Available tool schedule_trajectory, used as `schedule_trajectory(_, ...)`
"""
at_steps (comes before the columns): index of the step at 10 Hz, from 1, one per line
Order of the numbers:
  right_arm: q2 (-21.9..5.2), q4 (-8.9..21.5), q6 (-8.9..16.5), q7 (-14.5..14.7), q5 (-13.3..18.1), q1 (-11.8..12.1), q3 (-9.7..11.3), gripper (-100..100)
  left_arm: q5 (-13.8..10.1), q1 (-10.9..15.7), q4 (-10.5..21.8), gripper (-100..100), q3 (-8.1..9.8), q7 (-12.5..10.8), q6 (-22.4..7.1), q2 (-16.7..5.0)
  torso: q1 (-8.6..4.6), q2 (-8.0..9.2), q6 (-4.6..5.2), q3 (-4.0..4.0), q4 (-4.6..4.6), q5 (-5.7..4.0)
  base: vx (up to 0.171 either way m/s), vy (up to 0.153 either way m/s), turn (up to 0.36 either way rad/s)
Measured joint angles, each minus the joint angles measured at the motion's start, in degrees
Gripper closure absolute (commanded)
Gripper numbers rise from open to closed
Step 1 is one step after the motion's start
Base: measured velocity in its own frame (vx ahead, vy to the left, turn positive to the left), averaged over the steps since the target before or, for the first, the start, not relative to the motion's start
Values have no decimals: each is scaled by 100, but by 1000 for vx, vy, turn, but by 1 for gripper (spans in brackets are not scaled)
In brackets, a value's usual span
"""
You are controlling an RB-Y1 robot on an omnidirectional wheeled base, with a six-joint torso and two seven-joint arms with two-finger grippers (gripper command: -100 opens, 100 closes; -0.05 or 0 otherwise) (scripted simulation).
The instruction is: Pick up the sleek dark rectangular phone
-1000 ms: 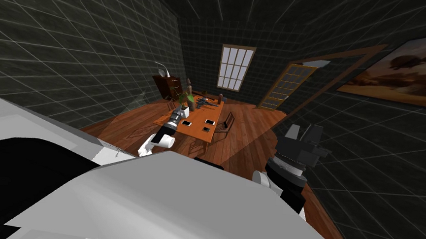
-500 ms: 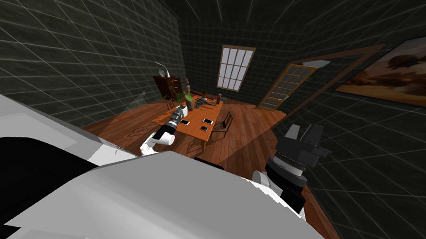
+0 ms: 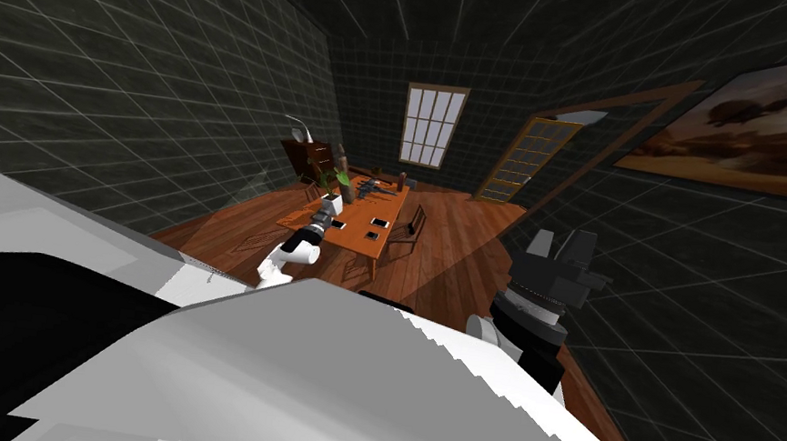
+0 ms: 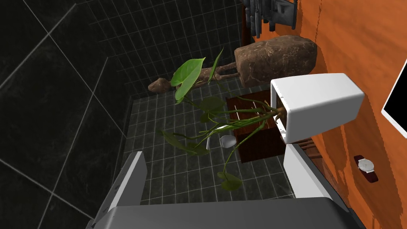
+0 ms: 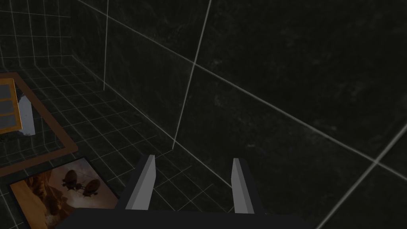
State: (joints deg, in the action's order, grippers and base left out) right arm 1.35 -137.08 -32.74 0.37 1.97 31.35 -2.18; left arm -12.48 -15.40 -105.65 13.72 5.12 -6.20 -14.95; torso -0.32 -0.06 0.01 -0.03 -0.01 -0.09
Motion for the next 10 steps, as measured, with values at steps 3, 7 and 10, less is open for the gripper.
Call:
schedule_trajectory(3, 0, 0, 0, 0, 0, 0, 0, 0, -134, 139, 203, -100, 89, 25, -410, -8, 9, -4, 0, -2, -1, 2, 20, -76, -27)
schedule_trajectory(7, 0, 0, 0, 0, 0, 0, 0, 0, -347, 338, 564, -100, 221, 57, -944, -24, 5, -7, 1, -4, -1, 2, 20, -70, -23)
schedule_trajectory(10, 0, 0, 0, 0, 0, 0, 0, 0, -505, 532, 931, -100, 314, 68, -1422, -52, 6, -11, 0, -7, -3, 1, 38, -78, -61)
